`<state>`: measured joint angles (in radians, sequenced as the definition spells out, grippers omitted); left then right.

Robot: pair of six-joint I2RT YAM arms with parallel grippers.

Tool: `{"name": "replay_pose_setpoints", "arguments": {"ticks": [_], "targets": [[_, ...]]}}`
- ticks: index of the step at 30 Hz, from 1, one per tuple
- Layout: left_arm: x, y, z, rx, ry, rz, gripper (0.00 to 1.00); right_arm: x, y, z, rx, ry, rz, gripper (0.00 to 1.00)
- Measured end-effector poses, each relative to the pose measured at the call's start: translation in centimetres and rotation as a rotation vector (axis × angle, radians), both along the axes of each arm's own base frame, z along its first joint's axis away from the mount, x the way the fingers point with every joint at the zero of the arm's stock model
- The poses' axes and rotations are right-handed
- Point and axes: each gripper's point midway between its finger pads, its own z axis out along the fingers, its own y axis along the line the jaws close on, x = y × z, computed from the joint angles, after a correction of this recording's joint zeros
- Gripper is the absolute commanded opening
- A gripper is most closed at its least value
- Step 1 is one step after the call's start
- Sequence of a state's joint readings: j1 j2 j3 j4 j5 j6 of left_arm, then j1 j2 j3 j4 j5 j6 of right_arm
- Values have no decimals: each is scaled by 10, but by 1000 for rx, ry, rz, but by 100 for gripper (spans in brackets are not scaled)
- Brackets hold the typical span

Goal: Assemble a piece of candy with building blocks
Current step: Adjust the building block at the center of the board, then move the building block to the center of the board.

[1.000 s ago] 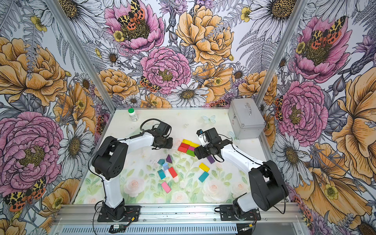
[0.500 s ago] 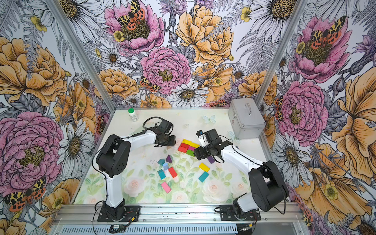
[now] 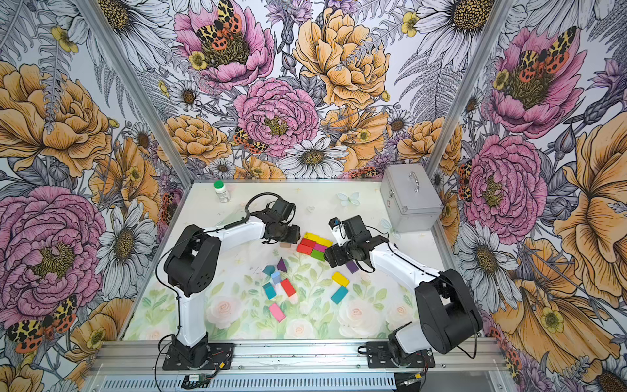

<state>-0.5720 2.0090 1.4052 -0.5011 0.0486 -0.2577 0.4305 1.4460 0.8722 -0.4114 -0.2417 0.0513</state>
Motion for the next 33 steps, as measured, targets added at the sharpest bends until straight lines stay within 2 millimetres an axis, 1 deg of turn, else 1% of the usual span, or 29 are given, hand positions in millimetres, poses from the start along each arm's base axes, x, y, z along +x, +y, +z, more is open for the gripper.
{"name": "replay_pose_setpoints", "arguments": {"ticks": [1,3,4,5,7,9,12,14,19,22,25,29,33], "targets": [[0,0,0,1,-1,1,63,0,0,0,0,0,0,87],[-4,2,0,7,-1,10,89,0,0,0,1,-2,0,87],[-7,5,1,11,1,20,97,0,0,1,1,-3,0,87],[-12,10,3,12,4,42,99,0,0,1,2,-5,0,87],[-22,19,10,15,2,75,99,1,0,3,4,-10,0,87],[-32,29,22,12,-11,120,99,1,0,4,6,-13,0,87],[-36,35,38,-4,-41,181,99,1,0,4,7,-14,-1,87],[-35,36,41,-11,-51,219,99,1,1,5,12,-14,0,87],[-33,40,29,8,-37,299,97,2,3,6,25,-19,0,88],[-24,37,20,22,-29,323,91,2,3,8,30,-26,1,87],[-18,33,6,34,-15,333,90,2,2,10,34,-32,-2,87],[-20,35,-11,64,15,333,90,2,1,10,34,-34,-4,88],[-20,37,-14,76,13,336,90,2,1,10,36,-34,-5,87]]}}
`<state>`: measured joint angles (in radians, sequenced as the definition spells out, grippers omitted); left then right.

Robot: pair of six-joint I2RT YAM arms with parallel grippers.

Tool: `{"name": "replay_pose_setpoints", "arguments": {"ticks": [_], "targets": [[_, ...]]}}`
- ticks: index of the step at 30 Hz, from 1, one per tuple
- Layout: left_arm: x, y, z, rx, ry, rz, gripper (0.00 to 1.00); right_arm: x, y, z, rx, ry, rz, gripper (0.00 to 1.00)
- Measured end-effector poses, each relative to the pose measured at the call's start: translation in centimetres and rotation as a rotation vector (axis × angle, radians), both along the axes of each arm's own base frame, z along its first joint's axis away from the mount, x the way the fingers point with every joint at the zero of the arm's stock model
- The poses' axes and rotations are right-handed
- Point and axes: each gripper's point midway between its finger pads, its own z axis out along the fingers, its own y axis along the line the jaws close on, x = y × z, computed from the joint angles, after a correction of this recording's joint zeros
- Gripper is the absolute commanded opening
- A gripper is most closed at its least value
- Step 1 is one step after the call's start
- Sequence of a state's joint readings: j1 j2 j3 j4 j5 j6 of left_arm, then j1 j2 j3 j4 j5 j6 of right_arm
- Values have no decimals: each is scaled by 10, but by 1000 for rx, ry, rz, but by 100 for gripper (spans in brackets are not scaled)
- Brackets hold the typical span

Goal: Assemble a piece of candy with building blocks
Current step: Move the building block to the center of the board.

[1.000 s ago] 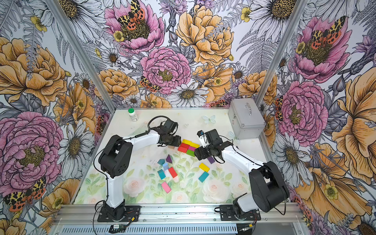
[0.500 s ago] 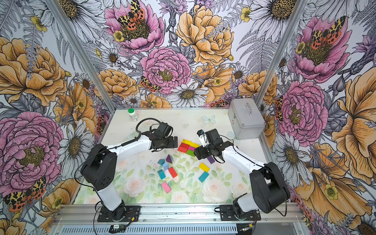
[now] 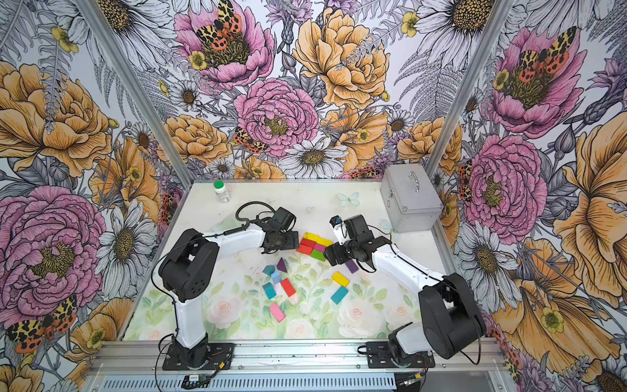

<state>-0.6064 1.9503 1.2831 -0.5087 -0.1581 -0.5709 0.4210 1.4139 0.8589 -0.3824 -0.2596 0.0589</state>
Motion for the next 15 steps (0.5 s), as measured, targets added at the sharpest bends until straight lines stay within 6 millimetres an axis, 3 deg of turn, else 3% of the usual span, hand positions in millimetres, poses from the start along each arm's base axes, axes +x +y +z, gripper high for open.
{"name": "replay_pose_setpoints", "arguments": {"ticks": [15], "targets": [[9,30,-5,37,5,40,88,0,4,3,25,-3,12,88]]}}
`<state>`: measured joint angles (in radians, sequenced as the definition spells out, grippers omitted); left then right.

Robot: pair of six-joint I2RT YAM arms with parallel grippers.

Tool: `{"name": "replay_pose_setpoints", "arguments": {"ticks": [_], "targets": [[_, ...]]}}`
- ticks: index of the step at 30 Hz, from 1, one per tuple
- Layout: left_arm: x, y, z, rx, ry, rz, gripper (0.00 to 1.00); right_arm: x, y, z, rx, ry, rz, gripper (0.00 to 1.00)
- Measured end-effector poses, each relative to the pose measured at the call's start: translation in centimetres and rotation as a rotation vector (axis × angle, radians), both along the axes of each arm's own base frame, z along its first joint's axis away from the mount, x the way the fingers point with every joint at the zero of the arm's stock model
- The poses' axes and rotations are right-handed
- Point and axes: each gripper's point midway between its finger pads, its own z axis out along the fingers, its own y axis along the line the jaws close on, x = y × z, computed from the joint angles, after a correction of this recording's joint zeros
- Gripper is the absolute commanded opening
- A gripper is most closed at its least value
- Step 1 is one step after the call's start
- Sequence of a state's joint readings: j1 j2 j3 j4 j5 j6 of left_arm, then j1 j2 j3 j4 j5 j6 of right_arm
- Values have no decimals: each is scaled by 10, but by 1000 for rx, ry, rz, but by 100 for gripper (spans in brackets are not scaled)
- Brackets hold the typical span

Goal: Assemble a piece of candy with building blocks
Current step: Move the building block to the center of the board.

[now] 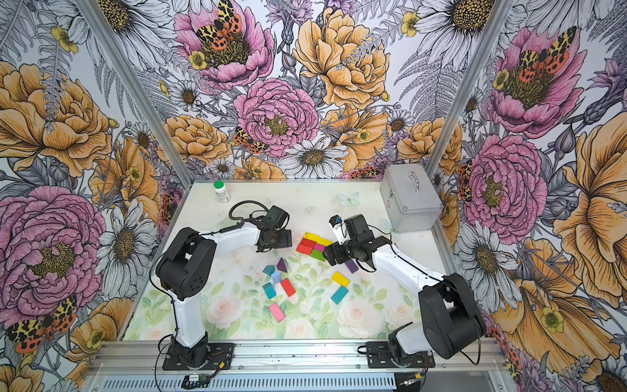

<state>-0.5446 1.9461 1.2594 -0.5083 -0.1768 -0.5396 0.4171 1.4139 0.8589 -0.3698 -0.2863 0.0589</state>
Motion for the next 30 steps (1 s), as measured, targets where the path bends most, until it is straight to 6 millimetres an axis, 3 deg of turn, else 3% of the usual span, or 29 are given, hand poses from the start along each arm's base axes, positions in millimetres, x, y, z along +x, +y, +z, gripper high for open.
{"name": "replay_pose_setpoints", "arguments": {"ticks": [9,15,24,30], "targets": [[-10,12,3,15,8,-11,88,0,0,0,2,-2,0,88],[-18,31,-2,34,29,9,88,0,2,1,8,-2,5,88],[-26,50,19,20,-4,34,85,-1,3,1,16,1,11,88],[-32,55,22,18,-8,35,84,-1,3,2,16,1,12,88]]}}
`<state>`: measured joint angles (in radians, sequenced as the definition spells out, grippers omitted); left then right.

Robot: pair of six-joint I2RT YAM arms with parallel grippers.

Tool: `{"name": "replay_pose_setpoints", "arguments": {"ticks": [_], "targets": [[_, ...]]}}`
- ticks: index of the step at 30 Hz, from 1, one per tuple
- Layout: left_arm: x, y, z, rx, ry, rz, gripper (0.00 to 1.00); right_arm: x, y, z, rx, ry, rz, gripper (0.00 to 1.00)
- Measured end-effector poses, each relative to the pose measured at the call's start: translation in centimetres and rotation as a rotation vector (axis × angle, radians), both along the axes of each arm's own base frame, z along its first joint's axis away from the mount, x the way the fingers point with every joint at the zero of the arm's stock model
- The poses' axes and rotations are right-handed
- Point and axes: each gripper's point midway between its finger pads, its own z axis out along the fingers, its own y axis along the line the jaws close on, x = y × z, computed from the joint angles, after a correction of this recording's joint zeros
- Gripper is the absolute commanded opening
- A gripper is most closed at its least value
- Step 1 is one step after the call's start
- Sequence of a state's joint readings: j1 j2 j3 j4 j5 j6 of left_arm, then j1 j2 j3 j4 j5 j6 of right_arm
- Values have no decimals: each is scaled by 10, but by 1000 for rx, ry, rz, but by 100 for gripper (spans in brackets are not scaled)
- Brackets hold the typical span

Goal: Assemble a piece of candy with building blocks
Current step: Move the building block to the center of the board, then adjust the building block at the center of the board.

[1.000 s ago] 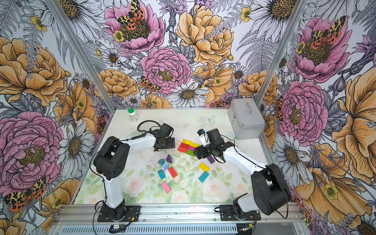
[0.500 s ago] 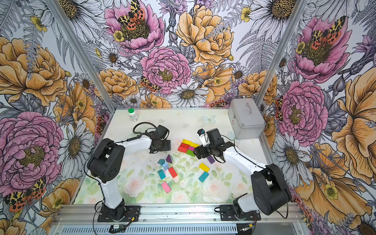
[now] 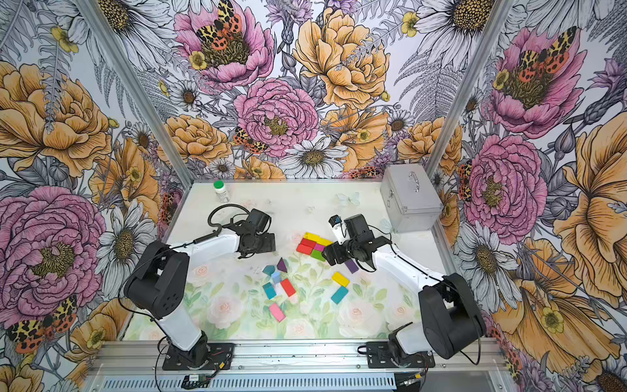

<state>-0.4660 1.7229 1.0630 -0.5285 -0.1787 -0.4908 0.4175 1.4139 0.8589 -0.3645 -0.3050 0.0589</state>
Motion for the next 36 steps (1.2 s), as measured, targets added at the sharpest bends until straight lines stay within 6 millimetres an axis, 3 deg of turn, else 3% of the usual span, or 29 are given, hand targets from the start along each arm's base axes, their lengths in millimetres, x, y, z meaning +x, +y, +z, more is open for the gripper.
{"name": "replay_pose_setpoints", "arguments": {"ticks": [11,17,25,36], "targets": [[-23,-34,-5,-112,58,-51,84,0,0,0,1,0,0,88],[-22,-46,-3,-184,64,-61,84,0,0,1,3,0,1,88],[-6,-51,-3,-227,52,-49,84,0,0,7,11,-18,1,88],[29,-37,6,-234,7,-31,84,0,0,7,11,-18,1,88]]}}
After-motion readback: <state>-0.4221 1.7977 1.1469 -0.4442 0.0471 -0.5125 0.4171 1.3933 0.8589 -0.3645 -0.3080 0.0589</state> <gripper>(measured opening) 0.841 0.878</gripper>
